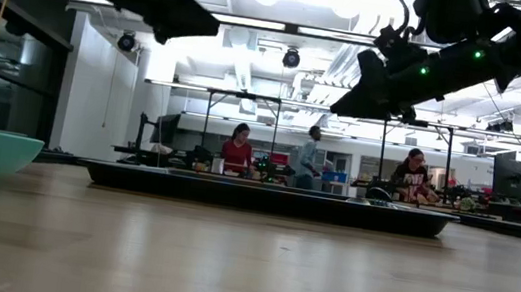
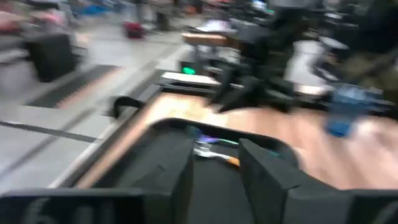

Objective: Pick and place plate/cup/fork/spoon on tray
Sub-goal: Put the blue plate on the black tray to the right side of the yellow spoon

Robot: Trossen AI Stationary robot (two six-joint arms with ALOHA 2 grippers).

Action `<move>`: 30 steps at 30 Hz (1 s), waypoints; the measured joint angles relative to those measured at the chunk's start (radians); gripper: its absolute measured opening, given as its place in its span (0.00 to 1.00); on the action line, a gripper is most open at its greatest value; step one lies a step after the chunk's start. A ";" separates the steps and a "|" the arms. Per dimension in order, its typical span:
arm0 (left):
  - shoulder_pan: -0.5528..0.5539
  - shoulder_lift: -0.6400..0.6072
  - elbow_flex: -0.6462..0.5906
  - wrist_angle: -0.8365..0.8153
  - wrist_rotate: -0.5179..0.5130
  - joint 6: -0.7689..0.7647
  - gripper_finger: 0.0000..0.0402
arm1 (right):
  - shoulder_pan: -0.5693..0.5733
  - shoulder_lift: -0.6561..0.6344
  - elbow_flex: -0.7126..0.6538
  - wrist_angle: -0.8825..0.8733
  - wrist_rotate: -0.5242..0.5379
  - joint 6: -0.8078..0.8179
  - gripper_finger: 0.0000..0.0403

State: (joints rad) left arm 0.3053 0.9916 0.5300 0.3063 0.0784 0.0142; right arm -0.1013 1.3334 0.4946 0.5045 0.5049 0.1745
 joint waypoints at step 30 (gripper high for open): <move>-0.829 0.398 0.234 -1.150 -0.347 -0.344 0.56 | -0.069 0.000 0.002 -0.046 -0.095 -0.042 0.23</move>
State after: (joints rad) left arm -0.5234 1.3895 0.7643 -0.8432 -0.2686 -0.3298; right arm -0.1707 1.3334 0.4961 0.4583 0.4095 0.1325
